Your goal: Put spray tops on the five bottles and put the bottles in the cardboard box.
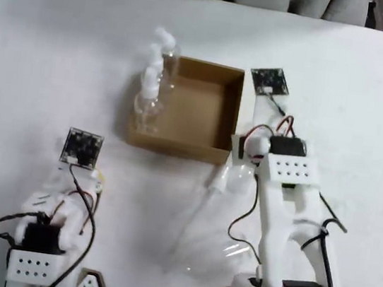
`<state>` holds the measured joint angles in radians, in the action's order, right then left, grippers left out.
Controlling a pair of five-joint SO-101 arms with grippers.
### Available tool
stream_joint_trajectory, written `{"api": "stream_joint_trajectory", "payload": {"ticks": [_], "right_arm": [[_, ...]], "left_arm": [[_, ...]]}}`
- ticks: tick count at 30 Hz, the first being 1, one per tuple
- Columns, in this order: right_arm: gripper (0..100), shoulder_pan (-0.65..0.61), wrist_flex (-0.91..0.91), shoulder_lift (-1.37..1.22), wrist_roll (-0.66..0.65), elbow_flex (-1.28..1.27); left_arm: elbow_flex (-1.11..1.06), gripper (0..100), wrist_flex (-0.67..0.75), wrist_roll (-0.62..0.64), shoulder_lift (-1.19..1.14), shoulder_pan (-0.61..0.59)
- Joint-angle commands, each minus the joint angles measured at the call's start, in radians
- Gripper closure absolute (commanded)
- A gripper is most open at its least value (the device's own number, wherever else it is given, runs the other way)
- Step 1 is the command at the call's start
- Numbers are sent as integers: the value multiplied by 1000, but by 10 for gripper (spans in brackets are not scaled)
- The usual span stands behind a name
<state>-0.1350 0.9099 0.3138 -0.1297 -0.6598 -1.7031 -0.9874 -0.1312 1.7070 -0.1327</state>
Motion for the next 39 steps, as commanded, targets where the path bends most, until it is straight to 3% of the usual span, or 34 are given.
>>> {"api": "stream_joint_trajectory", "payload": {"ticks": [1, 12, 17, 29, 36, 39], "right_arm": [[818, -10, -140, 8, 14, -60], [811, -2, -220, -4, 17, -152], [717, -1, -211, -133, 11, -97], [892, 166, -70, -240, 0, 149], [943, 343, 74, -249, -258, 321], [943, 394, 199, -249, -456, 413]], "left_arm": [[5, 943, -5, -14, 25, -24], [5, 943, -5, -14, 25, -24], [5, 943, -5, -14, 25, -24], [5, 943, -5, -14, 25, -24], [5, 943, -5, -14, 25, -24], [5, 943, -5, -14, 25, -24]]}}
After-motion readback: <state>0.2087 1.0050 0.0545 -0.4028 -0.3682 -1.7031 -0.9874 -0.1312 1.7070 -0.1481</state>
